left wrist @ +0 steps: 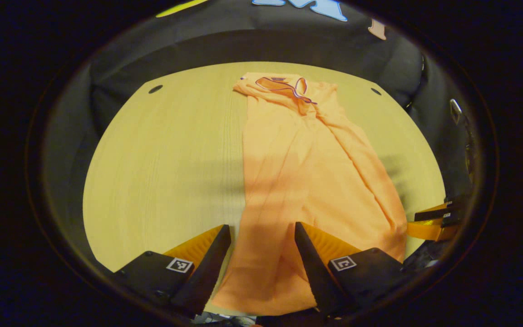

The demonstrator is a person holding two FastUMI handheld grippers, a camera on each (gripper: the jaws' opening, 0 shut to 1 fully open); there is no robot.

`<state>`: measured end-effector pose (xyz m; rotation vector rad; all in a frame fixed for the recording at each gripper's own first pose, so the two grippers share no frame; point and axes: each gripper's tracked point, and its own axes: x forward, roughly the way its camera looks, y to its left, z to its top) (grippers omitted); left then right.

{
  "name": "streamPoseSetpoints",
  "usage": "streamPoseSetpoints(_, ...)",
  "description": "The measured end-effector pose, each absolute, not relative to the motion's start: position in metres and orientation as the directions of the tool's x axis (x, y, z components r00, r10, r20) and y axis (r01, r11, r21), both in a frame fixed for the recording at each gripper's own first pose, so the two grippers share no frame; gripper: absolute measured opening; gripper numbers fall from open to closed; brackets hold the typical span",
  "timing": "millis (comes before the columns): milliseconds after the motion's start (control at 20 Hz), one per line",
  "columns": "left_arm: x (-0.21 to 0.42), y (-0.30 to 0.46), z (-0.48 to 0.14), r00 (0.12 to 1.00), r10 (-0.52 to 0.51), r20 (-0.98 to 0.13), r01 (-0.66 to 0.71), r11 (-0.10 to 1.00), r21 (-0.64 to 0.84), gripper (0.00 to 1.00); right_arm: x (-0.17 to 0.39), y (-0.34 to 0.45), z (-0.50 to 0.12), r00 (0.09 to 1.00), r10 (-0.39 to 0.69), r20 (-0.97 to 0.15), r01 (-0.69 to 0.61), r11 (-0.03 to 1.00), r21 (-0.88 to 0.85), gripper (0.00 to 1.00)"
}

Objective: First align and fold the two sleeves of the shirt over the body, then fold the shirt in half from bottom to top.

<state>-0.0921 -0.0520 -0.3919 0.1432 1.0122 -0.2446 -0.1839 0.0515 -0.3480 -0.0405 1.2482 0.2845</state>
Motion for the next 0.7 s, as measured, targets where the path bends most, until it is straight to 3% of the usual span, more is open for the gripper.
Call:
streamPoseSetpoints(200,-0.120,-0.043,-0.394,0.451,-0.116,-0.885,0.269,0.963,0.011,0.94,-0.202,0.056,-0.355,0.225,0.193,-0.955,-0.242,0.961,0.136,0.65)
streamPoseSetpoints(400,-0.155,-0.031,-0.404,0.376,-0.087,-0.923,0.270,0.963,0.020,0.94,-0.213,0.058,-0.363,0.191,0.169,-0.967,-0.249,0.961,0.119,0.96)
streamPoseSetpoints(700,-0.180,-0.022,-0.423,0.305,-0.058,-0.950,0.268,0.963,0.027,0.95,-0.221,0.067,-0.374,0.180,0.143,-0.973,-0.270,0.959,0.091,0.97)
